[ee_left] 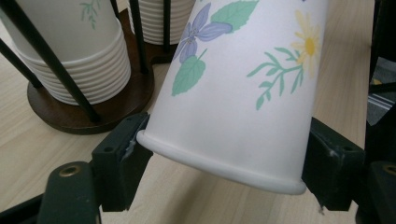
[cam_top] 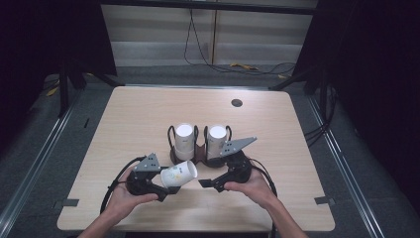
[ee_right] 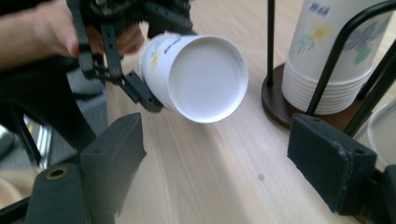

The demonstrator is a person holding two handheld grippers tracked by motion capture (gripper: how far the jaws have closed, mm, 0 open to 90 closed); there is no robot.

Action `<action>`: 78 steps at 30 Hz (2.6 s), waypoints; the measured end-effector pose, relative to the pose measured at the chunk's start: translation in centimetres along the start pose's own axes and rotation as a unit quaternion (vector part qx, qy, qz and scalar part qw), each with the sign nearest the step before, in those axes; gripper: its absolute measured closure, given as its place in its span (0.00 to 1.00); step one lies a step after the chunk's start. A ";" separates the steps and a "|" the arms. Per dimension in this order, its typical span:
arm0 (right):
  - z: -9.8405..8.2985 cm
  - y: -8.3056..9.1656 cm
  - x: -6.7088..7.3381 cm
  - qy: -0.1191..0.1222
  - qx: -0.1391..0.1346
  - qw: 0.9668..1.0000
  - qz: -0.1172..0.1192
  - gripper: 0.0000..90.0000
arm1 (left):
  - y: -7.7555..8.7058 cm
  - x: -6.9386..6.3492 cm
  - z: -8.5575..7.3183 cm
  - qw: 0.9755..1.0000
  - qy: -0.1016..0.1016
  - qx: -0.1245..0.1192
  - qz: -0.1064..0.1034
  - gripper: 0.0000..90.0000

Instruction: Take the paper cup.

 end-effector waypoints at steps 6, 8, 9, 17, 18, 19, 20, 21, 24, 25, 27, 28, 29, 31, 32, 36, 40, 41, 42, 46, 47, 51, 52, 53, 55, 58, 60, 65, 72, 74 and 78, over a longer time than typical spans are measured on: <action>-0.2 -0.7 0.1 0.013 0.031 0.999 0.000 0.22 | -0.3 -0.4 0.2 1.000 -0.017 0.021 -0.006 0.27; -0.1 -0.7 0.2 0.017 0.036 0.999 0.002 0.22 | -0.4 -0.5 0.4 0.999 -0.024 0.024 -0.007 0.26; -0.1 -0.8 0.2 0.019 0.040 0.999 0.002 0.22 | -0.5 -0.6 0.6 0.999 -0.022 0.029 -0.007 0.26; 0.3 -1.4 0.2 0.033 0.067 0.997 0.012 0.23 | -0.9 -0.8 0.5 0.998 -0.029 0.055 -0.013 0.26; 0.3 -1.5 0.2 0.034 0.072 0.997 0.014 0.23 | -1.0 -0.8 0.5 0.998 -0.031 0.058 -0.016 0.26; 0.2 -1.7 0.2 0.035 0.078 0.996 0.017 0.23 | -1.0 -0.8 0.4 0.997 -0.034 0.060 -0.017 0.26; 0.2 -1.8 0.2 0.037 0.082 0.996 0.018 0.23 | -1.1 -0.8 0.4 0.997 -0.032 0.061 -0.019 0.26; 0.2 -1.9 0.2 0.041 0.089 0.995 0.018 0.23 | -1.1 -0.8 0.4 0.997 -0.035 0.065 -0.022 0.26; 0.2 -2.3 0.3 0.047 0.106 0.993 0.021 0.23 | -1.3 -1.1 0.3 0.997 -0.025 0.062 -0.025 0.26; 0.3 -2.4 0.4 0.049 0.107 0.993 0.024 0.24 | -1.4 -1.2 0.2 0.997 -0.024 0.064 -0.025 0.26; 0.4 -2.6 0.6 0.056 0.108 0.992 0.028 0.24 | -1.5 -1.3 0.1 0.997 -0.027 0.072 -0.025 0.26; 0.4 -2.7 0.6 0.060 0.115 0.991 0.031 0.25 | -1.5 -1.3 0.1 0.996 -0.029 0.076 -0.027 0.26; 0.4 -2.7 0.7 0.063 0.120 0.990 0.032 0.25 | -1.6 -1.4 0.0 0.996 -0.027 0.075 -0.028 0.26; 0.3 -2.9 0.8 0.065 0.130 0.989 0.033 0.25 | -1.8 -1.5 0.0 0.996 -0.033 0.080 -0.029 0.26; 0.3 -3.0 0.7 0.068 0.133 0.988 0.034 0.25 | -1.9 -1.5 -0.1 0.995 -0.040 0.086 -0.028 0.26; 0.1 -3.3 0.7 0.075 0.154 0.985 0.035 0.26 | -2.1 -1.7 0.0 0.995 -0.043 0.089 -0.032 0.26; 0.0 -3.7 1.0 0.088 0.170 0.980 0.044 0.27 | -2.3 -2.0 0.0 0.993 -0.055 0.097 -0.040 0.26; 0.0 -3.8 1.1 0.090 0.174 0.980 0.042 0.27 | -2.3 -2.1 0.0 0.993 -0.053 0.098 -0.038 0.26; 0.0 -3.9 1.1 0.095 0.176 0.979 0.044 0.28 | -2.3 -2.1 0.0 0.993 -0.052 0.095 -0.038 0.26; -0.2 -4.3 1.4 0.101 0.195 0.974 0.050 0.28 | -2.3 -2.2 0.0 0.993 -0.055 0.096 -0.044 0.26; -0.2 -4.4 1.4 0.103 0.197 0.974 0.052 0.28 | -2.4 -2.2 0.0 0.993 -0.053 0.095 -0.042 0.26; -0.3 -4.6 1.5 0.100 0.203 0.973 0.054 0.27 | -2.4 -2.2 -0.1 0.993 -0.050 0.097 -0.047 0.26; -0.3 -4.7 1.5 0.100 0.206 0.972 0.057 0.27 | -2.4 -2.3 -0.1 0.993 -0.049 0.096 -0.048 0.26; -0.3 -4.8 1.5 0.101 0.209 0.971 0.060 0.27 | -2.5 -2.3 -0.1 0.993 -0.048 0.095 -0.050 0.26; -0.3 -4.9 1.6 0.106 0.216 0.969 0.060 0.27 | -2.5 -2.4 -0.2 0.993 -0.050 0.094 -0.051 0.26; -0.2 -4.9 1.8 0.105 0.218 0.968 0.067 0.28 | -2.8 -2.6 -0.5 0.992 -0.053 0.099 -0.053 0.26; -0.3 -4.9 1.9 0.111 0.222 0.966 0.069 0.29 | -2.8 -2.6 -0.5 0.992 -0.056 0.102 -0.054 0.26; -0.6 -5.1 2.0 0.113 0.230 0.964 0.072 0.34 | -2.8 -2.6 -0.2 0.993 -0.049 0.098 -0.052 0.26; -0.4 -4.6 2.0 0.121 0.219 0.965 0.080 0.39 | -2.5 -2.5 -0.2 0.993 -0.052 0.083 -0.061 0.25; -0.4 -4.5 2.0 0.123 0.212 0.966 0.083 0.39 | -2.5 -2.4 -0.4 0.994 -0.050 0.075 -0.066 0.24; -0.6 -4.3 2.0 0.123 0.202 0.968 0.088 0.40 | -2.2 -2.2 -0.6 0.994 -0.047 0.061 -0.076 0.23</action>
Point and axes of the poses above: each handheld gripper's, and its own axes: y roughly backward along the jaws, z roughly out of its top, x roughly to its left, the point moved 2 cm from there along -y, roughly forward along the jaws, and after that the axes turned 15 degrees about -x, right-handed, at the moved point
